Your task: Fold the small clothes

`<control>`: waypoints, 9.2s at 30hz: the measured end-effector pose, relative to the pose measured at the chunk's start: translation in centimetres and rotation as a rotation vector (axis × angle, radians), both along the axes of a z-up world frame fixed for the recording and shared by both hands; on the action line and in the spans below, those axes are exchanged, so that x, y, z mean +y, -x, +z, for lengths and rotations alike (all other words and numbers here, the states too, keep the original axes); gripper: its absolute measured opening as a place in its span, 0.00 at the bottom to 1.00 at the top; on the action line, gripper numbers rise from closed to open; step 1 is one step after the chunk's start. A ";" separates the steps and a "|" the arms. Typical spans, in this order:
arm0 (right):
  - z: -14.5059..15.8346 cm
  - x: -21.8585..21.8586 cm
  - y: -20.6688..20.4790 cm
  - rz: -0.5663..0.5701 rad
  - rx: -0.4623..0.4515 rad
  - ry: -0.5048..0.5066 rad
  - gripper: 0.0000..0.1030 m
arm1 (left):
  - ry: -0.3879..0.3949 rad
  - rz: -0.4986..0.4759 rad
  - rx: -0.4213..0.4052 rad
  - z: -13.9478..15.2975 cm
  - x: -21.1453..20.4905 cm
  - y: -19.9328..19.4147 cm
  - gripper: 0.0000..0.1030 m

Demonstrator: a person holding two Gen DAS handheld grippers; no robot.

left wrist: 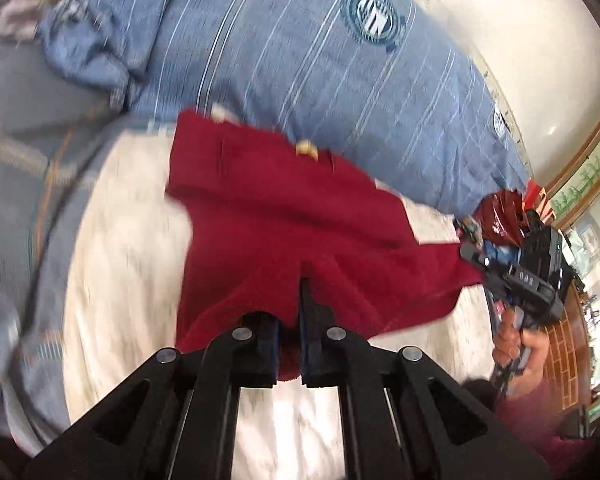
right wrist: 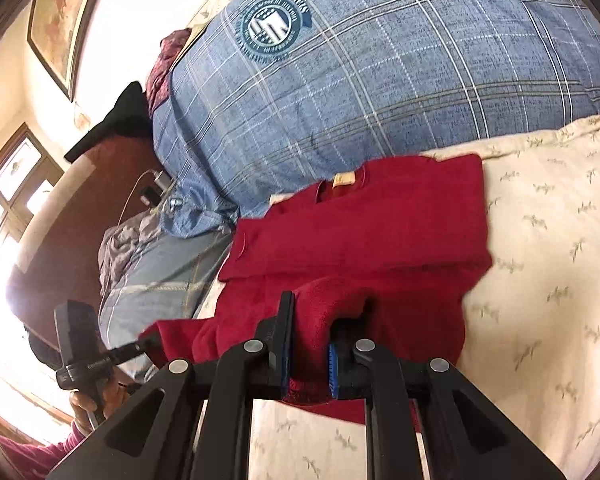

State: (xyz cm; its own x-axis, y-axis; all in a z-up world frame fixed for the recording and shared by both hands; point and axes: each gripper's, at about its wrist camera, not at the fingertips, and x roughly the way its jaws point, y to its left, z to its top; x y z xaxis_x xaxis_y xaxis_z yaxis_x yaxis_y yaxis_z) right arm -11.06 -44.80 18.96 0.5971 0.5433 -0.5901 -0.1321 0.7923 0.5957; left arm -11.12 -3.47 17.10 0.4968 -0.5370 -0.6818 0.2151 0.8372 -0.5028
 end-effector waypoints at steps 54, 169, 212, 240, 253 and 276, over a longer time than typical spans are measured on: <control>-9.4 1.0 -14.1 -0.111 0.224 0.393 0.45 | -0.225 0.213 0.133 -4.9 0.8 -16.7 0.81; -5.5 26.3 -24.1 0.348 0.093 0.390 0.16 | -0.107 0.104 0.082 -7.0 -2.0 -13.0 0.58; -7.0 27.6 -25.0 0.338 0.136 0.421 0.22 | -0.208 0.100 0.079 -7.6 -2.2 -12.8 0.65; -0.1 19.2 -20.9 0.267 0.017 0.339 0.16 | -0.210 -0.031 -0.063 -1.0 -6.7 -8.7 0.14; 3.3 5.3 -17.3 0.089 0.001 0.378 0.14 | -0.225 -0.270 -0.127 2.3 -21.2 -8.6 0.14; -1.3 -4.1 -11.0 -0.114 0.150 0.152 0.71 | -0.252 -0.290 -0.094 1.8 -18.6 -8.3 0.61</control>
